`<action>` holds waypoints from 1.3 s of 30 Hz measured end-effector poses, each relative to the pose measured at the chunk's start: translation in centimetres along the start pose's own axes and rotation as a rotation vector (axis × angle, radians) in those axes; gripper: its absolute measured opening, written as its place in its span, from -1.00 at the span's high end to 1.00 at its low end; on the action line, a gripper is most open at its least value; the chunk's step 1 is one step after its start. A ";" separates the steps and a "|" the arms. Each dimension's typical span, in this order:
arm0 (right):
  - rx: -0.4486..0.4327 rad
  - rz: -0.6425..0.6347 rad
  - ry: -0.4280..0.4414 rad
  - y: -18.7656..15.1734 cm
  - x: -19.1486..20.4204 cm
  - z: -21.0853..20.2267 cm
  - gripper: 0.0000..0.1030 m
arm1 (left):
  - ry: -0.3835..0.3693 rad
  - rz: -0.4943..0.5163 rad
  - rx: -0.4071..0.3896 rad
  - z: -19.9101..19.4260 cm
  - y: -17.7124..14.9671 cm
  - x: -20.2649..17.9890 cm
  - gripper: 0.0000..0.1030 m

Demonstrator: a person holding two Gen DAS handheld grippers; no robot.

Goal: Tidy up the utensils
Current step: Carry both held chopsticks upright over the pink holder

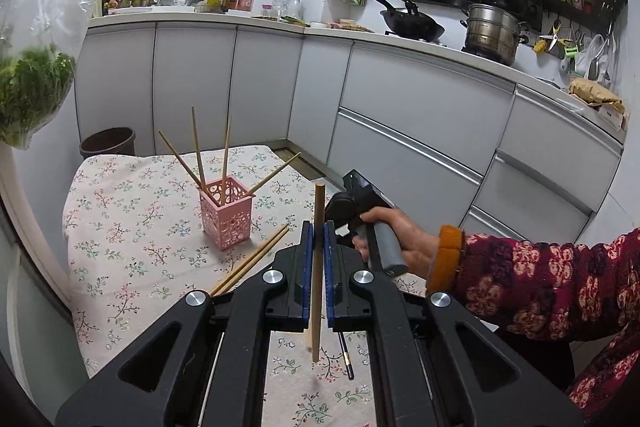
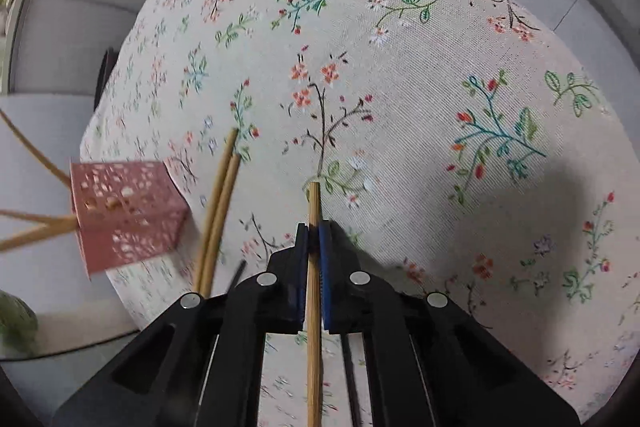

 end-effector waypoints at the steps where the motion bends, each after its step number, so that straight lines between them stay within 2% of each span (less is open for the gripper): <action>1: -0.008 -0.005 -0.022 -0.2 0.1 0.0 0.93 | -0.002 0.001 -0.004 -0.1 0.1 -0.1 0.91; 7: -0.032 -0.044 -0.062 -0.4 0.7 -0.1 0.93 | 0.010 0.013 -0.007 -0.6 0.3 -0.3 0.91; 10: -0.055 -0.068 -0.003 -1.0 0.0 -0.4 0.90 | 0.020 0.012 -0.009 -0.8 0.4 -0.3 0.91; 13: -0.118 -0.121 0.073 -1.6 -0.2 -1.0 0.90 | 0.040 0.001 -0.014 -1.2 0.4 -0.1 0.91; 20: -0.343 -0.400 0.242 -8.2 0.7 -9.7 0.90 | 0.077 -0.052 -0.031 -1.3 0.3 0.7 0.91; 24: -0.431 -0.500 0.301 -11.8 0.3 -14.1 0.90 | 0.099 -0.071 -0.046 -1.5 0.6 0.8 0.91; 32: -0.545 -0.625 0.363 -17.1 -0.5 -21.0 0.90 | 0.119 -0.106 -0.067 -2.1 1.2 0.5 0.91; 39: -0.604 -0.669 0.410 -17.7 1.2 -25.3 0.90 | 0.137 -0.109 -0.071 -1.5 2.7 0.3 0.91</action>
Point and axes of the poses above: each gripper's, at about its wrist camera, not at the fingertips, and z roughly the way its jaws point, x to its left, y to its top, the point moved 7 cm from there along z, roughly the way its jaws point, and after that the axes turned 13 degrees about z, right-handed, at the moved point
